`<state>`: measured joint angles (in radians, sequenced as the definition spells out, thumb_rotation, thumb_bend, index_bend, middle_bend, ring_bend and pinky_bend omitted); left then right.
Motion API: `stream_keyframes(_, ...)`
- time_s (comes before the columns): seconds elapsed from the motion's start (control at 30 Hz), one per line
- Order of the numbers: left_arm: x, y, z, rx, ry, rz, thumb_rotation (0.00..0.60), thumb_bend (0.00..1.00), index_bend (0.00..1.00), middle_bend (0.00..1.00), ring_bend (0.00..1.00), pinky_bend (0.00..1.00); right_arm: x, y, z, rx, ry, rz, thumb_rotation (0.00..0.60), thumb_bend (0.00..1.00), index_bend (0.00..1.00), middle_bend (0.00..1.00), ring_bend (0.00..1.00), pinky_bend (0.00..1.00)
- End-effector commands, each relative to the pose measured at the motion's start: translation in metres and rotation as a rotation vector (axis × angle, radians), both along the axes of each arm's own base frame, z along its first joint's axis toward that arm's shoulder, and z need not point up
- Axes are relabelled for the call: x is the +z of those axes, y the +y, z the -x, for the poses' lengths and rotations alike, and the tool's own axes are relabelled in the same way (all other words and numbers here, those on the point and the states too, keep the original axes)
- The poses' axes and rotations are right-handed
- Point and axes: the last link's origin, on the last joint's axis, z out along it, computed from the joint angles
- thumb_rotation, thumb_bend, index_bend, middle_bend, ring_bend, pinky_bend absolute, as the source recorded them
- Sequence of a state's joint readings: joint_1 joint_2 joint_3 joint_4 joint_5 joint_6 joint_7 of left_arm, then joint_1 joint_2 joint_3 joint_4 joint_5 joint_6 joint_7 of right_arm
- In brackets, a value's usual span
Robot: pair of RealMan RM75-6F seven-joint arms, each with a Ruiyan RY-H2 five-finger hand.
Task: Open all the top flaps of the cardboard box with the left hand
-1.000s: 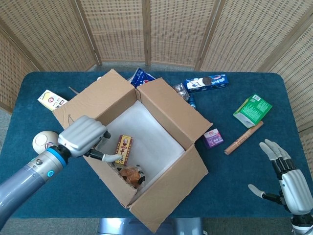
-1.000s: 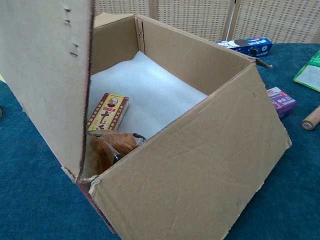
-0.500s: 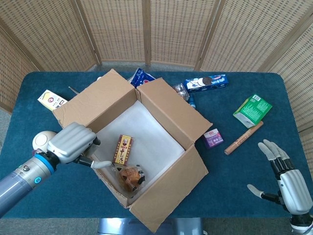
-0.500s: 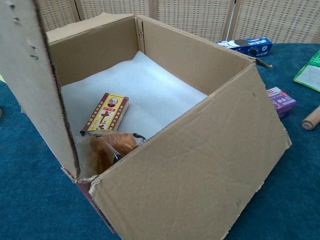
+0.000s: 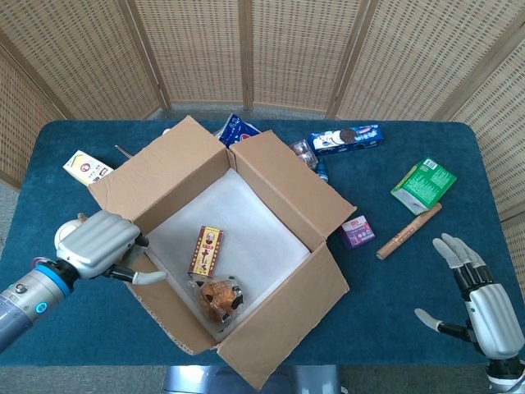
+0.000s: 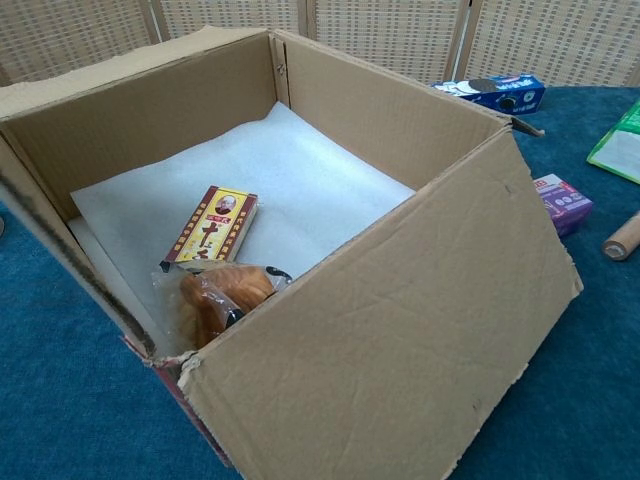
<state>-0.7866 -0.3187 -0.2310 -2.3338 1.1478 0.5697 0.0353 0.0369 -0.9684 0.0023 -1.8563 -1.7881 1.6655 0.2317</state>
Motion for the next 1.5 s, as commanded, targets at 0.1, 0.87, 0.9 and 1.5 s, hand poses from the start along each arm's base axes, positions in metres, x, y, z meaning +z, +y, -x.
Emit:
stream_keyframes(0.1,0.001,0.0,0.014,0.034,0.006,0.006,0.074,0.0,0.75,0.71,0.55,0.52,0.0,0.001,0.0,0.0,0.001,0.0,0.6,0.0,0.0,0.0,0.0,0.14)
stream_keyframes(0.87,0.005,0.014,0.11,0.141,-0.011,-0.142,0.057,0.0,0.4,0.19,0.15,0.25,-0.002,0.002,-0.001,0.002,0.01,-0.008,0.6,0.0,0.0,0.0,0.0,0.14)
stream_keyframes(0.9,0.007,0.015,0.113,0.128,-0.027,-0.176,0.113,0.0,0.34,0.11,0.1,0.21,-0.002,0.001,-0.001,0.001,0.011,-0.008,0.6,0.0,0.0,0.0,0.0,0.14)
stream_keyframes(1.5,0.039,-0.021,0.203,0.047,-0.115,-0.609,0.6,0.05,0.0,0.0,0.0,0.02,-0.007,0.0,-0.001,-0.012,0.041,-0.01,0.6,0.0,0.0,0.0,0.0,0.14)
